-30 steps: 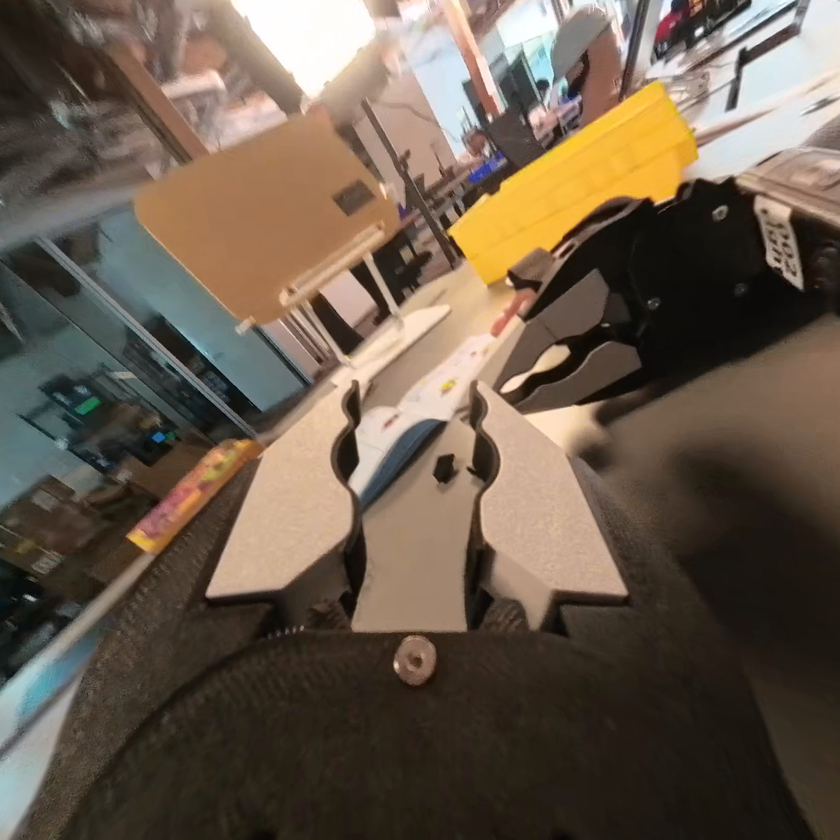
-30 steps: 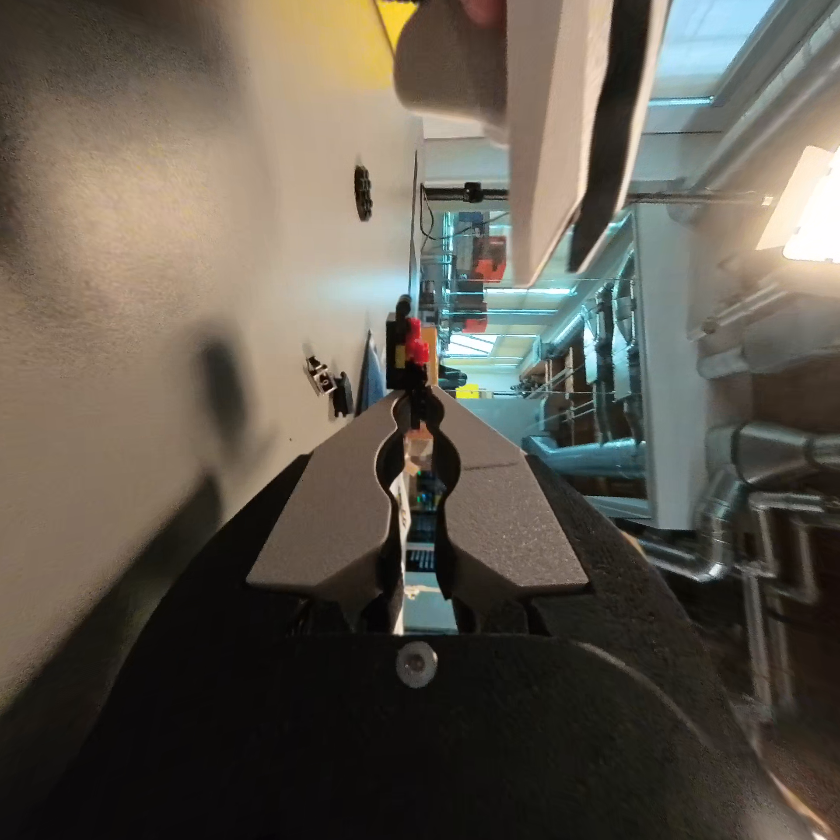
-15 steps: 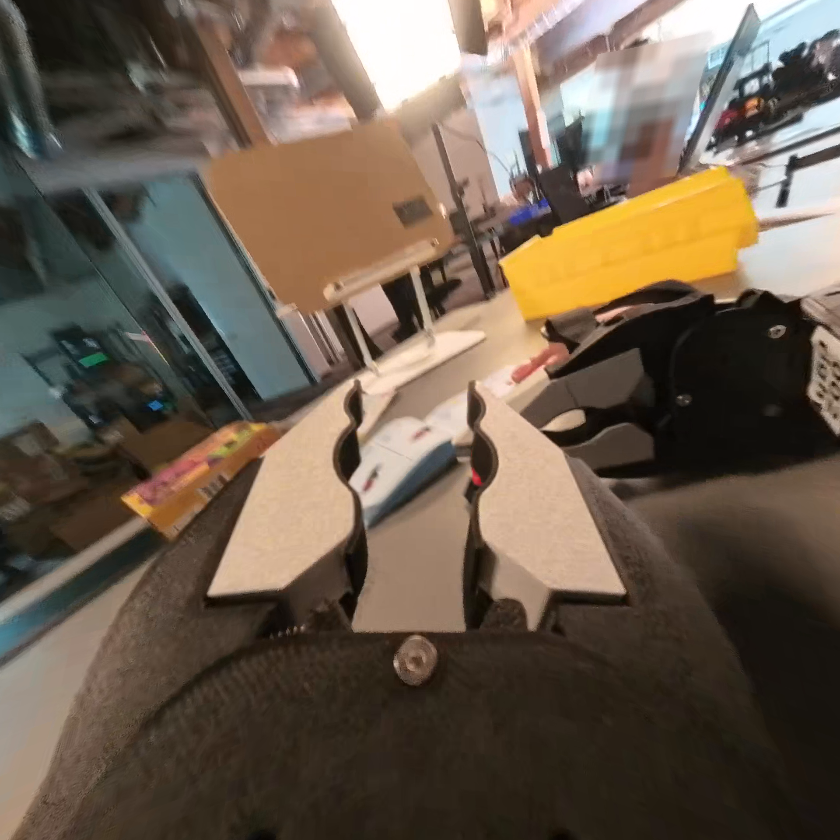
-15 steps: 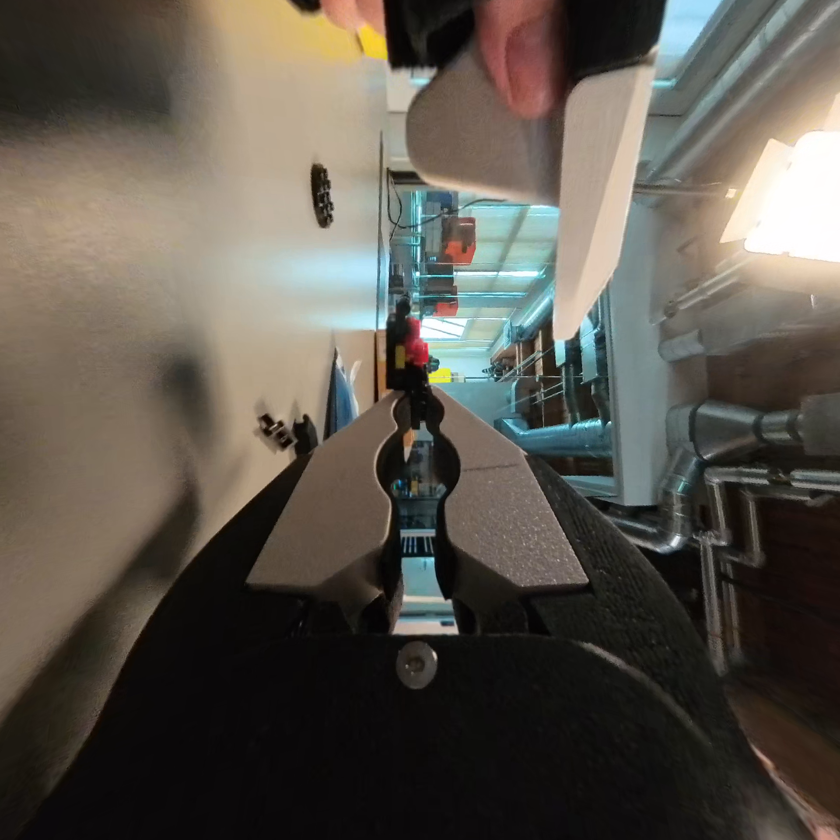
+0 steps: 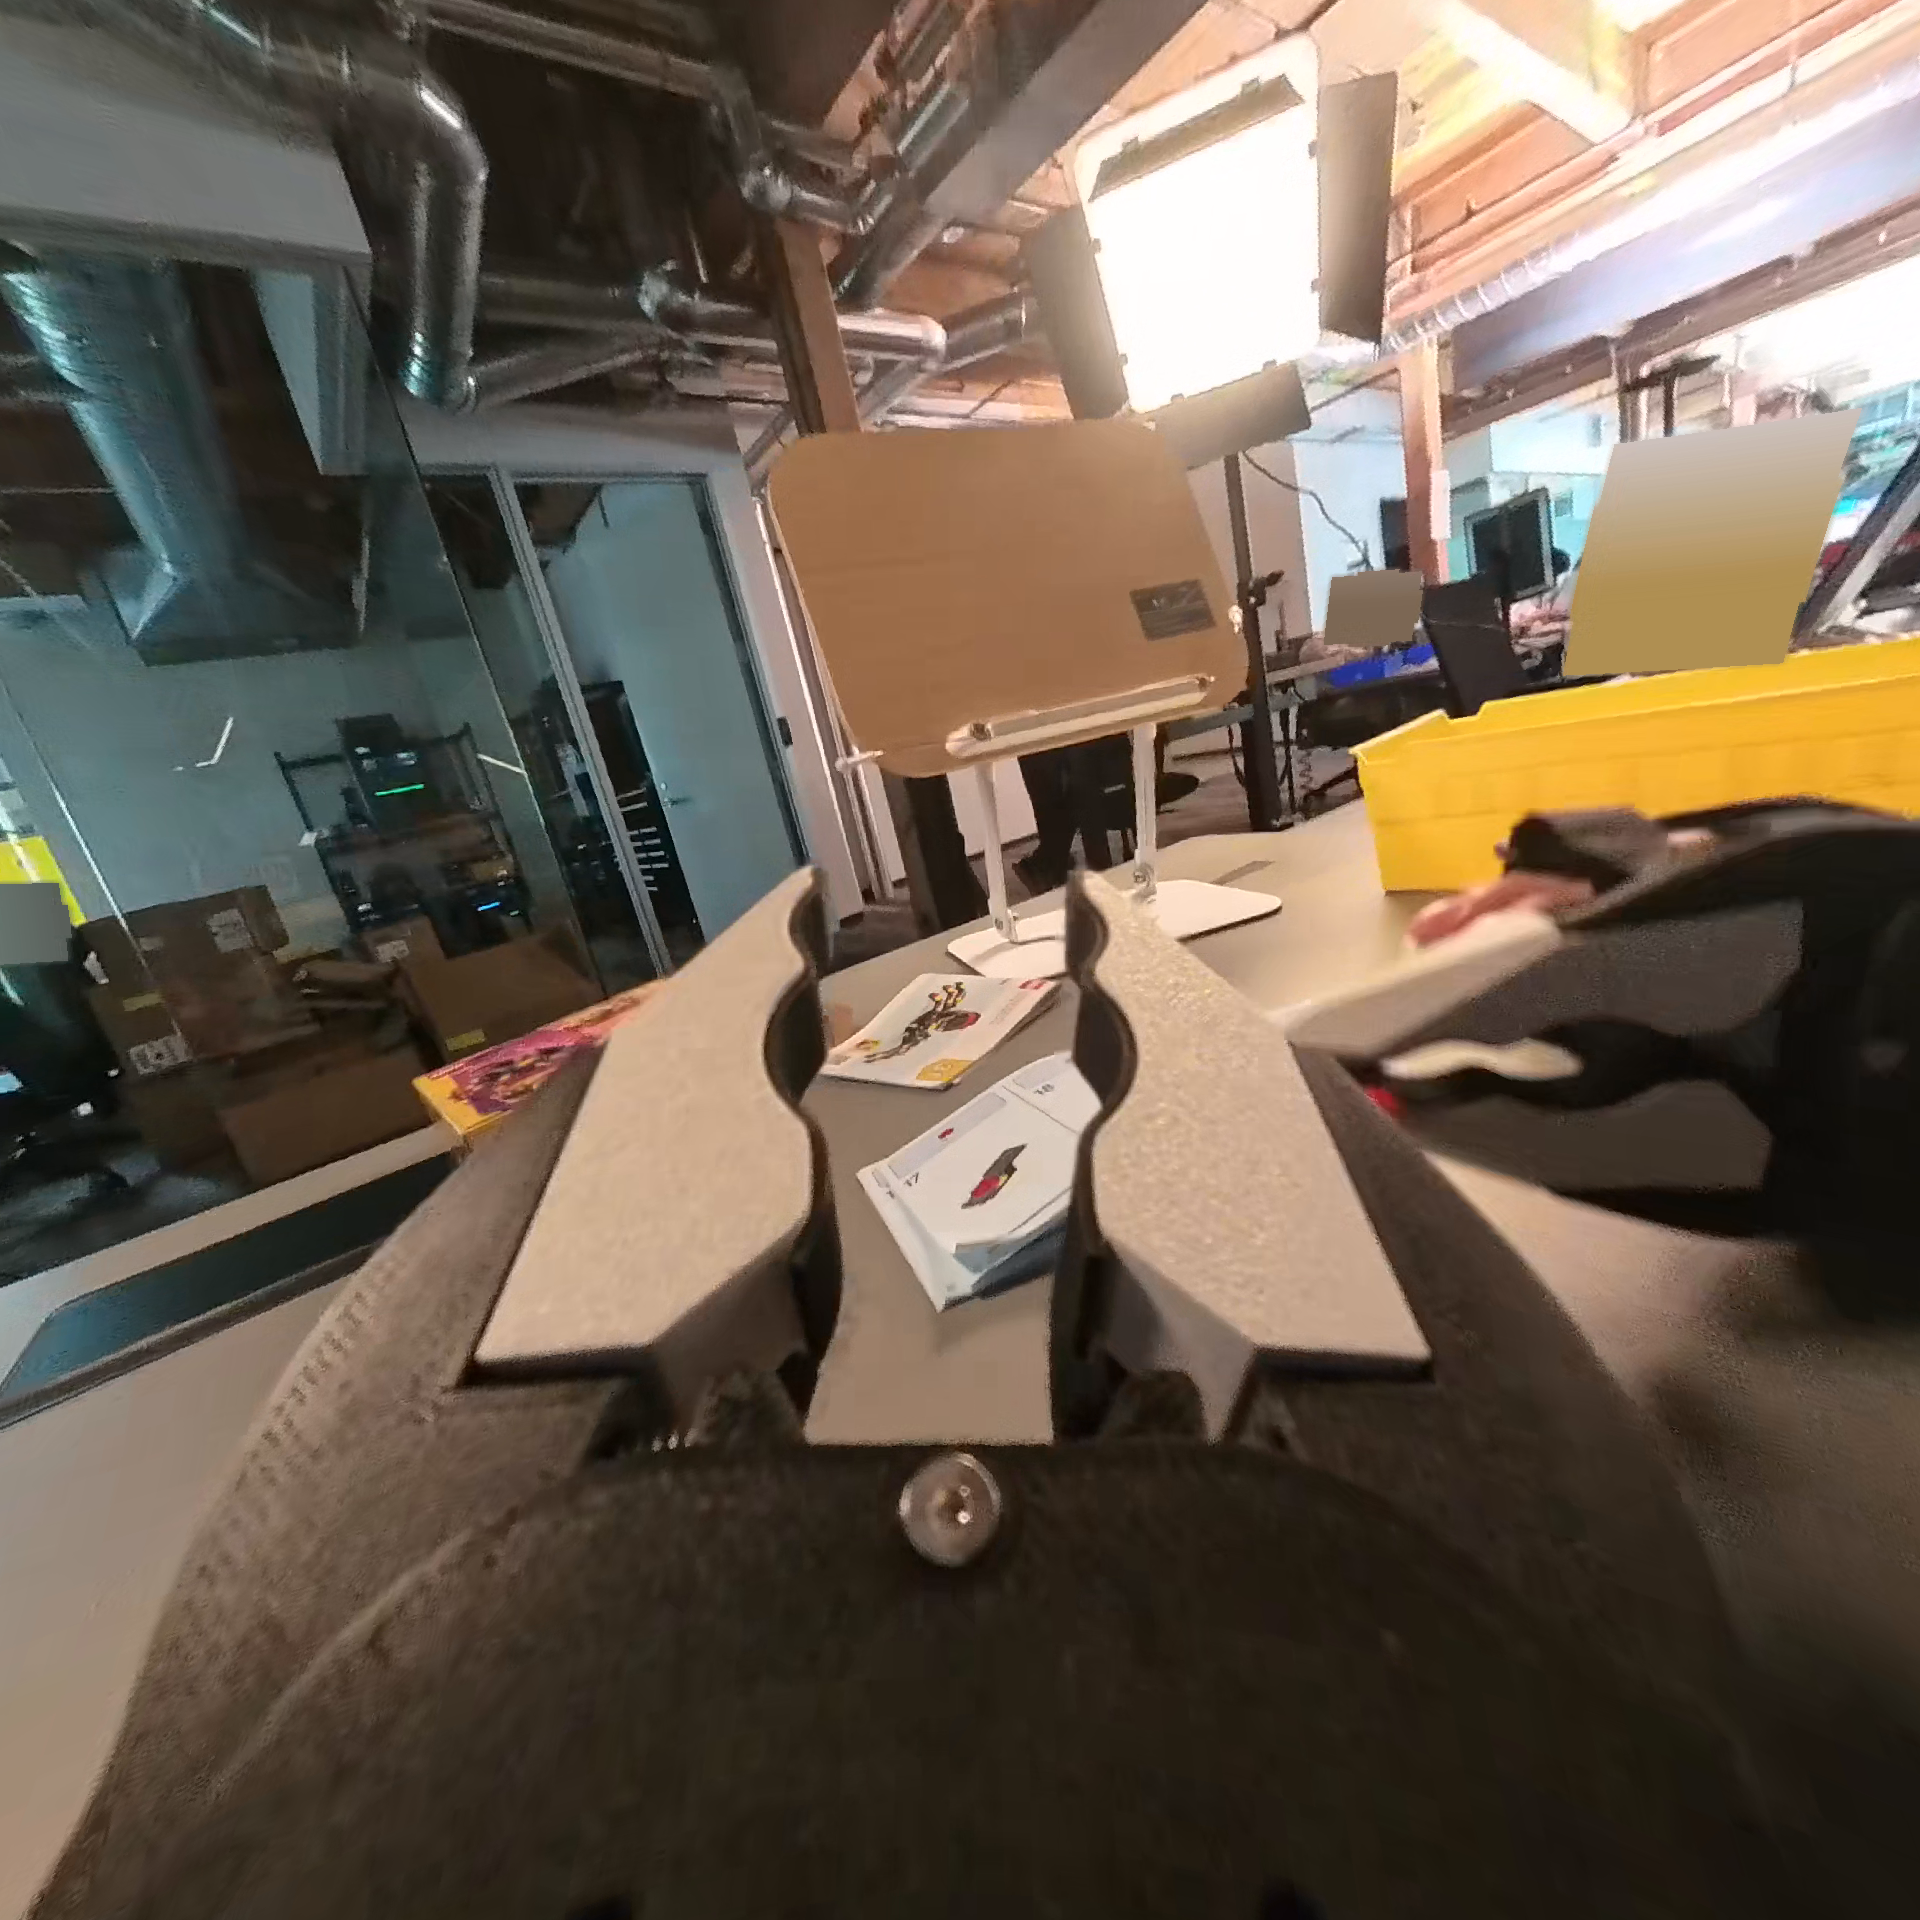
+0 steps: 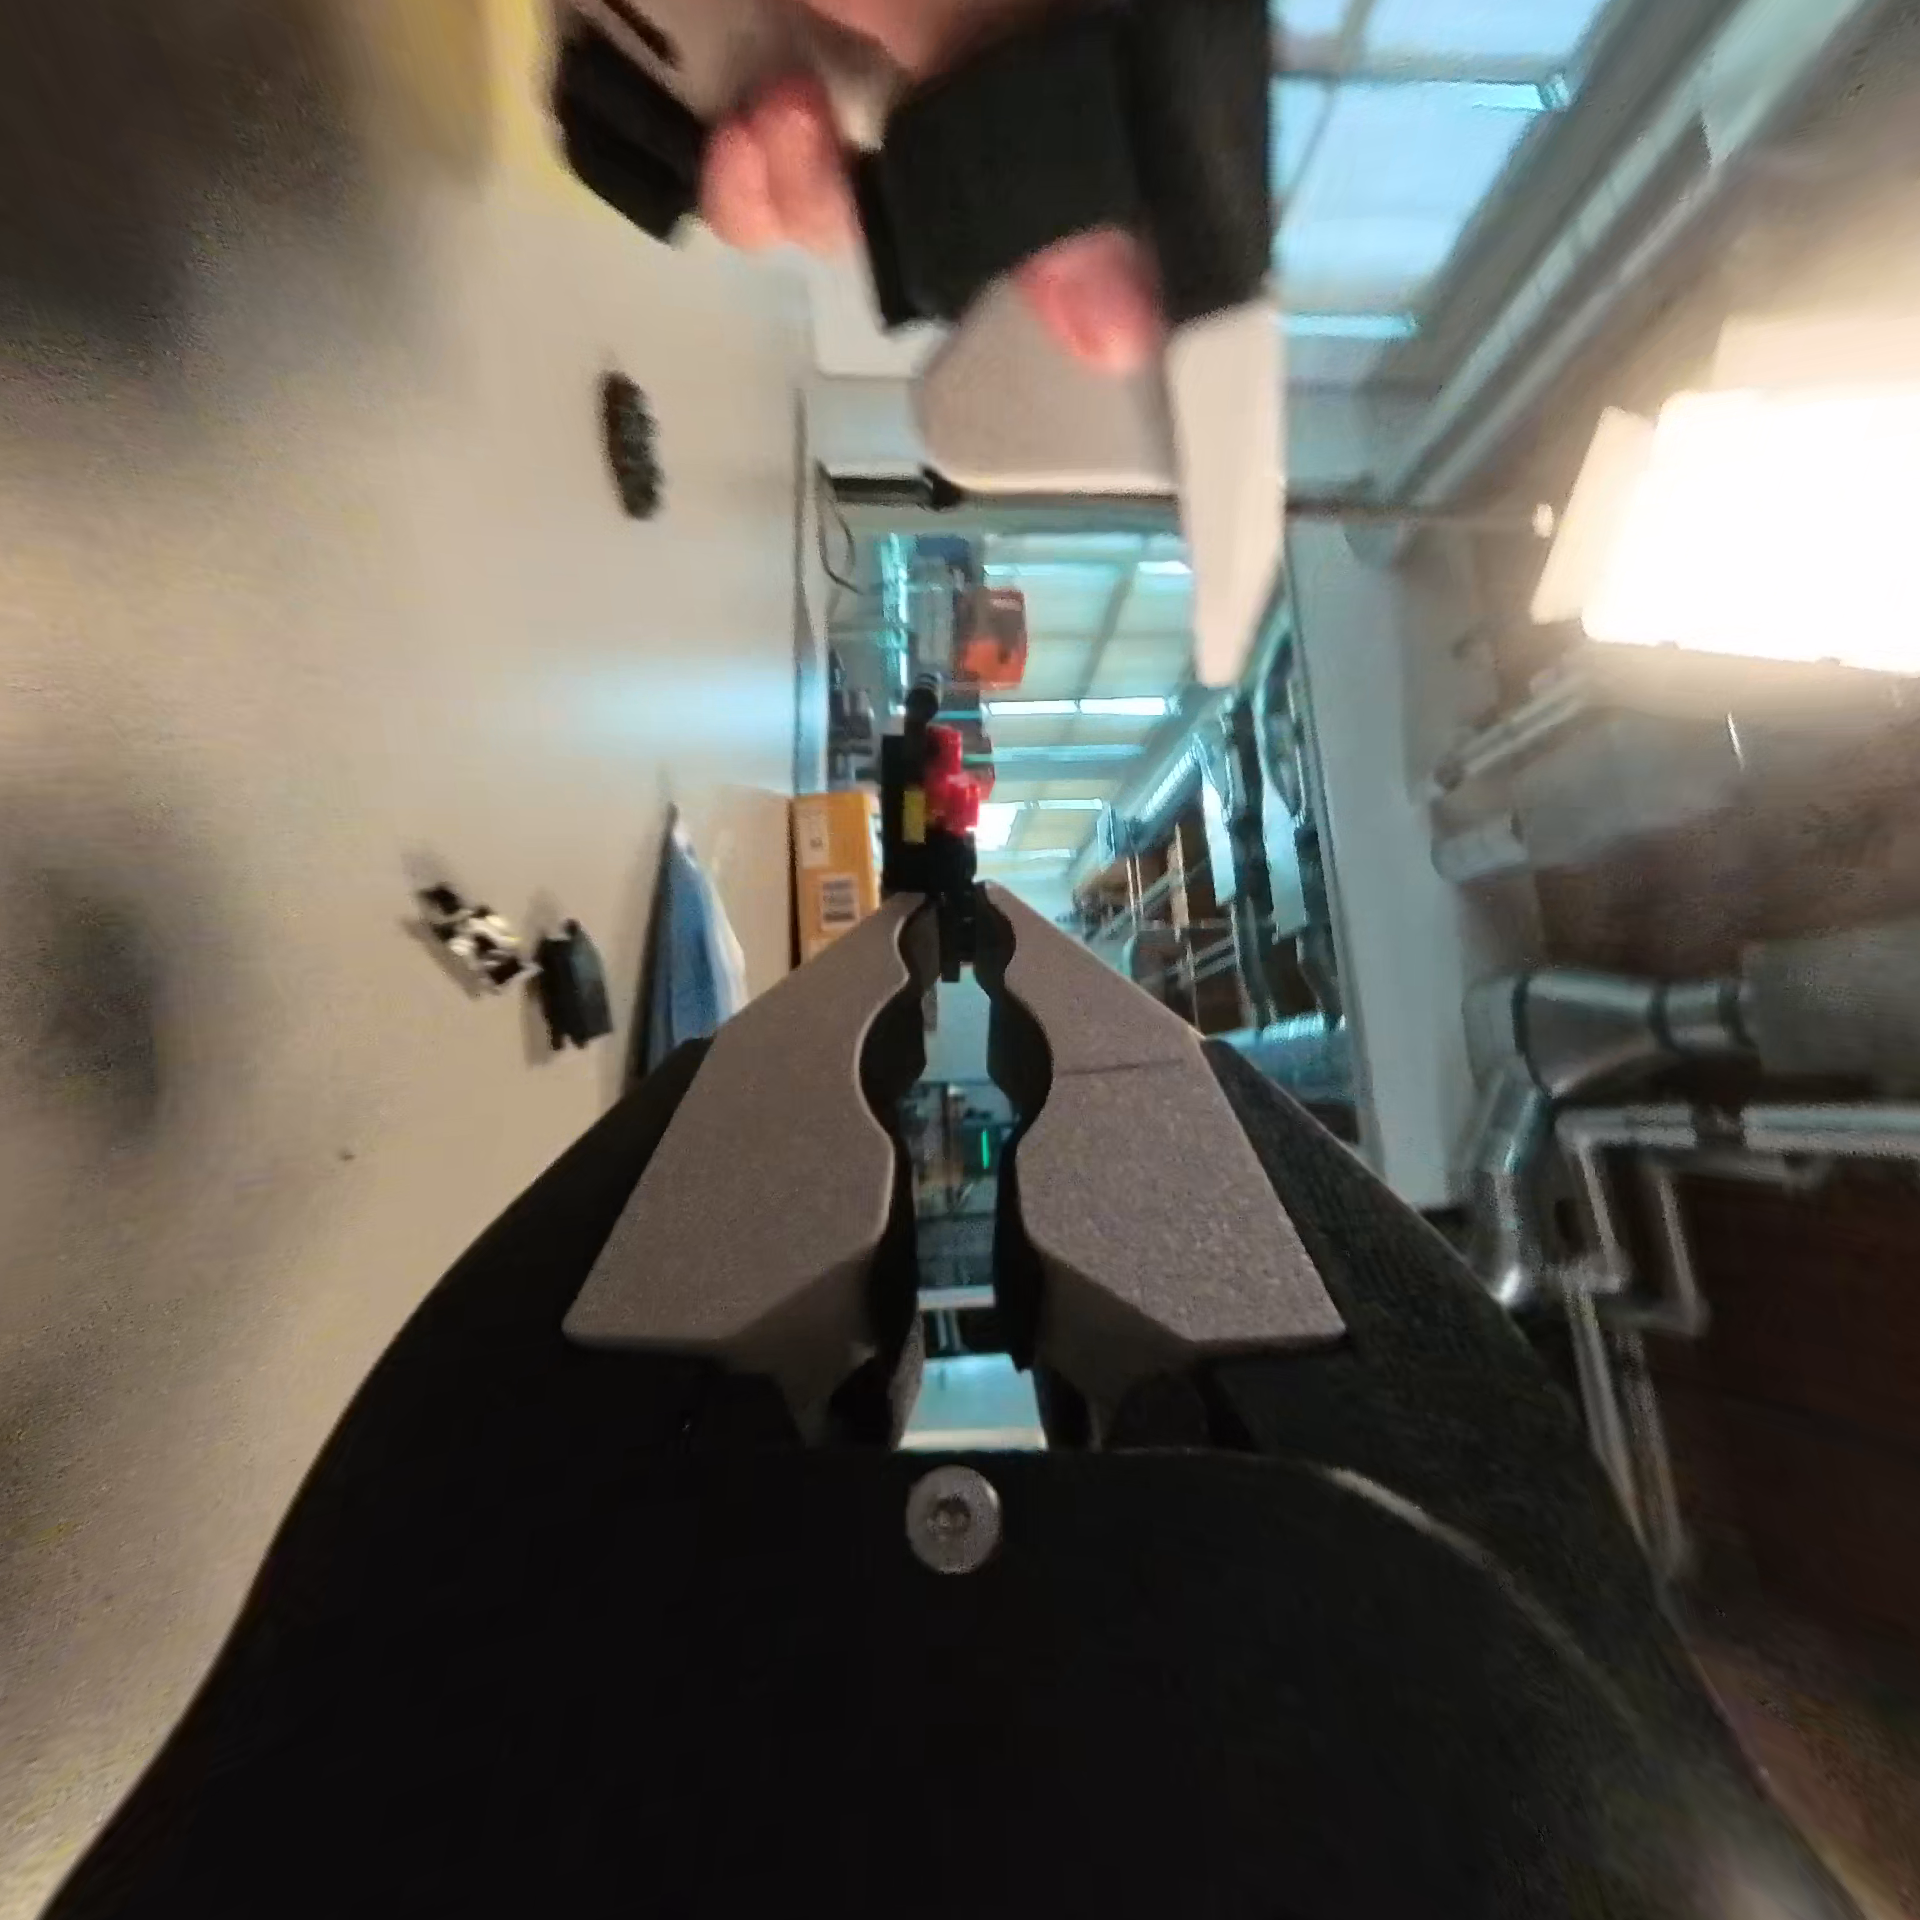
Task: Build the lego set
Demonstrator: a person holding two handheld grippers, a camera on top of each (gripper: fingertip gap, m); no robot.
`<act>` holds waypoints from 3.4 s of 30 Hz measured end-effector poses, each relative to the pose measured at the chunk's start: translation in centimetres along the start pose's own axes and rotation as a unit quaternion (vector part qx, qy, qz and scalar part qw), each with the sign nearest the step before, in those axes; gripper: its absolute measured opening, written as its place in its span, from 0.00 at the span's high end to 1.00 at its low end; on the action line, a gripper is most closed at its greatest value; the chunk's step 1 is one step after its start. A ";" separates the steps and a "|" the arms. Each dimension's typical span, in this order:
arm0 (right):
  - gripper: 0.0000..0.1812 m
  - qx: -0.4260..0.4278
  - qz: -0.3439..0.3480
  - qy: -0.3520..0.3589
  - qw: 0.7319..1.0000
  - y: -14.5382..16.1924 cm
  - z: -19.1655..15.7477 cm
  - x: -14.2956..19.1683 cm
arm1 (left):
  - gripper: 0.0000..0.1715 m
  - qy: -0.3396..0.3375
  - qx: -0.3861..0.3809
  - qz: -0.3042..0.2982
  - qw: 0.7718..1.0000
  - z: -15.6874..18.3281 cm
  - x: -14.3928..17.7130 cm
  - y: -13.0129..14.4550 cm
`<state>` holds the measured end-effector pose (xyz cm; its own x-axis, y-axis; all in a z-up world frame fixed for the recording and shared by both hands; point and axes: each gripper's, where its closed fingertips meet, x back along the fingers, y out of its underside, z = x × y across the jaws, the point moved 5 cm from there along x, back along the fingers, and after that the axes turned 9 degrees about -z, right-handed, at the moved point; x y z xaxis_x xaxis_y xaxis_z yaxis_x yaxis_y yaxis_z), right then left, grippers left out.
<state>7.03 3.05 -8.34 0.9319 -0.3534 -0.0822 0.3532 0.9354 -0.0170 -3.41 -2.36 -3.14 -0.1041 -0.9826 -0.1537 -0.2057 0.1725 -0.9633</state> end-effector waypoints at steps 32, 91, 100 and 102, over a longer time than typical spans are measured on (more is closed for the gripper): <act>0.99 -0.080 0.038 -0.071 0.994 -1.4 -0.7 1.8 | 0.77 0.095 -0.080 -0.006 0.992 3.6 1.6 -5.0; 0.99 -0.124 0.041 -0.089 0.987 -1.2 -0.7 1.2 | 0.88 0.099 -0.139 -0.803 0.571 -23.9 19.9 2.4; 0.99 -0.056 0.044 -0.063 0.996 -1.8 -0.4 2.6 | 0.88 0.212 -0.241 -0.672 0.667 -8.5 7.9 -6.5; 0.99 -0.049 0.041 -0.061 0.996 -1.5 -0.4 3.0 | 0.87 0.279 -0.238 -0.655 0.660 -3.9 6.6 -4.7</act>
<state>9.25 0.62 -8.94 0.9623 -0.2698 0.0342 0.2720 0.9558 -0.1121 -6.93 -9.42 1.26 0.1518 -0.1533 0.9765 -0.7440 -0.6681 0.0108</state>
